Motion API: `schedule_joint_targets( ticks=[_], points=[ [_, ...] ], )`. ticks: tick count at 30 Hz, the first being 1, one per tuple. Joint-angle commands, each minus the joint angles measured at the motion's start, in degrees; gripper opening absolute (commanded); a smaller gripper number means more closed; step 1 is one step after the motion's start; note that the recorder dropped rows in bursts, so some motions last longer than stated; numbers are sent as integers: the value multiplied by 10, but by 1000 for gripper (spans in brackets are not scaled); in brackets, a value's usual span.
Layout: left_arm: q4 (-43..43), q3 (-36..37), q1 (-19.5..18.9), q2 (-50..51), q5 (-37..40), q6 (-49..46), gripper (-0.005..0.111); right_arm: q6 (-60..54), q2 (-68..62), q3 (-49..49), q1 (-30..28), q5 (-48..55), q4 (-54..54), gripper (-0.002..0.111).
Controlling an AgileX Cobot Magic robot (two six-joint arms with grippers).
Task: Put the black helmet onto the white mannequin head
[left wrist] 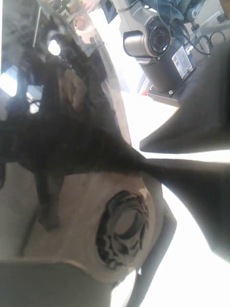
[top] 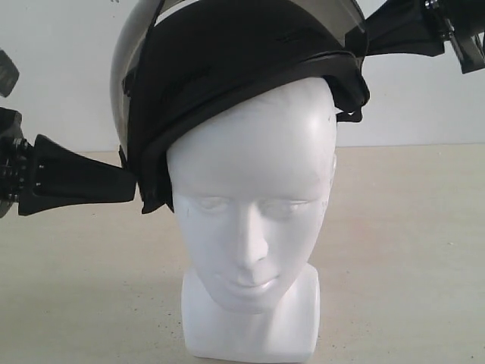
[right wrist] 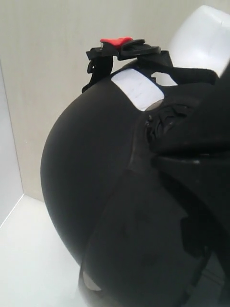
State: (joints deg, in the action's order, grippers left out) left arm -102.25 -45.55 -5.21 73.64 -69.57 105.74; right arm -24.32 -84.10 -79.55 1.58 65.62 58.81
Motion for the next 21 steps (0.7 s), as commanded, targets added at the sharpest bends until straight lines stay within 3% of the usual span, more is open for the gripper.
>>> schedule_joint_targets(
  ticks=[1, 13, 21],
  points=[
    [23, 1, 8, -17, -4, -8, 4, 3, 5, 9, 2, 43, -26, 0],
    [23, 1, -4, -31, -4, -7, 4, 17, 29, 9, 5, 43, -43, 0],
    [23, 1, -4, -52, -4, 0, 4, 40, 34, 9, 36, 43, -91, 0]
  ],
)
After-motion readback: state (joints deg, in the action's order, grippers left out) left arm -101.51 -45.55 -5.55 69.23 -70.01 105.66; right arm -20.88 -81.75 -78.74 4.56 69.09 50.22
